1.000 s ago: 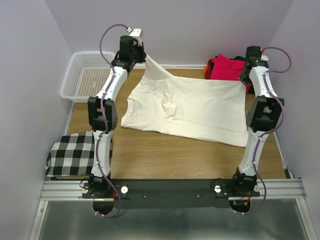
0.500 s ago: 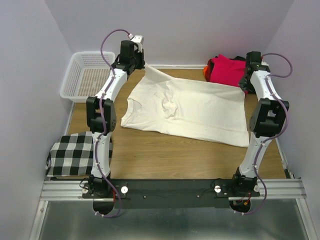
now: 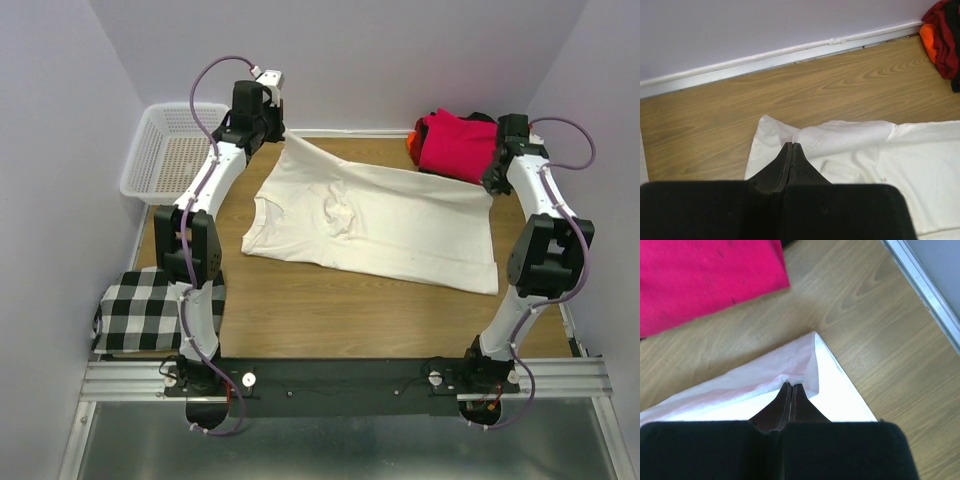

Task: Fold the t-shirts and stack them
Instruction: Fold the other side of the tshirt into a rectangle

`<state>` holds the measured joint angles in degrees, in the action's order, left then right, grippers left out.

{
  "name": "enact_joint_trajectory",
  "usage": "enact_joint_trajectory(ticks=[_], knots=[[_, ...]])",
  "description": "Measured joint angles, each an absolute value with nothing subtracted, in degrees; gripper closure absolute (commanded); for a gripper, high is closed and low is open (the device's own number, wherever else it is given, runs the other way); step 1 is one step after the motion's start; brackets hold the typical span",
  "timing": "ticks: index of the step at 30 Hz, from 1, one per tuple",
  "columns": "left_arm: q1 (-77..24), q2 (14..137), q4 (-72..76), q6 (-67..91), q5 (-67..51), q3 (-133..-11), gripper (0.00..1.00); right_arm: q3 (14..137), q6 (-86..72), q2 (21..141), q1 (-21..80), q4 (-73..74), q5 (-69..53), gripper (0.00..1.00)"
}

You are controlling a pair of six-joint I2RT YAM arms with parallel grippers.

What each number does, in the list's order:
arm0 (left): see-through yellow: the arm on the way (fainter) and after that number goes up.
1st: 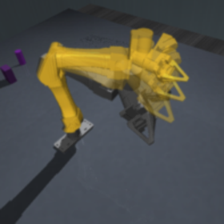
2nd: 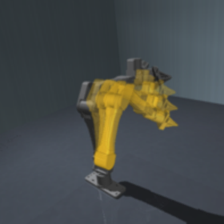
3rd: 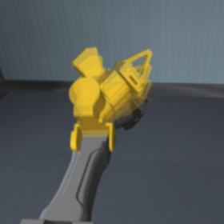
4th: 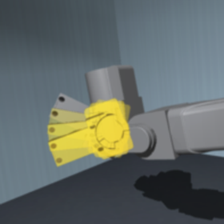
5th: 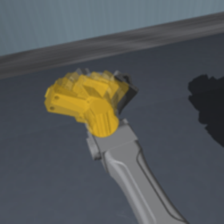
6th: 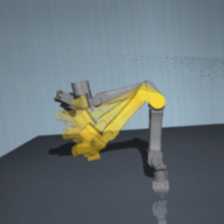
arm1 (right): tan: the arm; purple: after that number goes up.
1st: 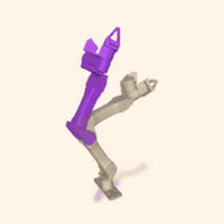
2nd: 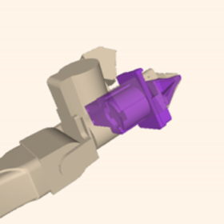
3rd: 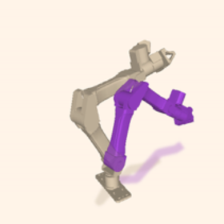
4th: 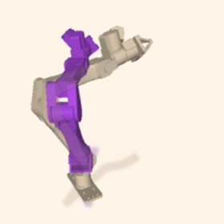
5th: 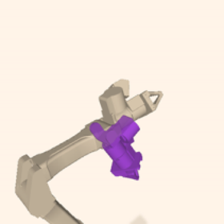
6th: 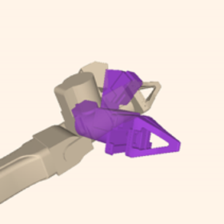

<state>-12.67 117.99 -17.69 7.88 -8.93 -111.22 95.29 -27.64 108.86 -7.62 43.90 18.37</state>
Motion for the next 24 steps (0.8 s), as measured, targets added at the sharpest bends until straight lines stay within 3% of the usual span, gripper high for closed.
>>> enact_joint_trajectory(ticks=[14, 24], knots=[[-12.9, 109.4, -22.0, 8.6, -6.2, -93.3, 1.00, 77.3, -29.5, 102.8, -7.6, 42.2, 18.4, 0.99], [-13.7, 107.4, -23.6, 11.2, -6.3, -85.8, 1.00, 71.5, -30.5, 101.6, -7.6, 42.0, 18.4, 0.99]])
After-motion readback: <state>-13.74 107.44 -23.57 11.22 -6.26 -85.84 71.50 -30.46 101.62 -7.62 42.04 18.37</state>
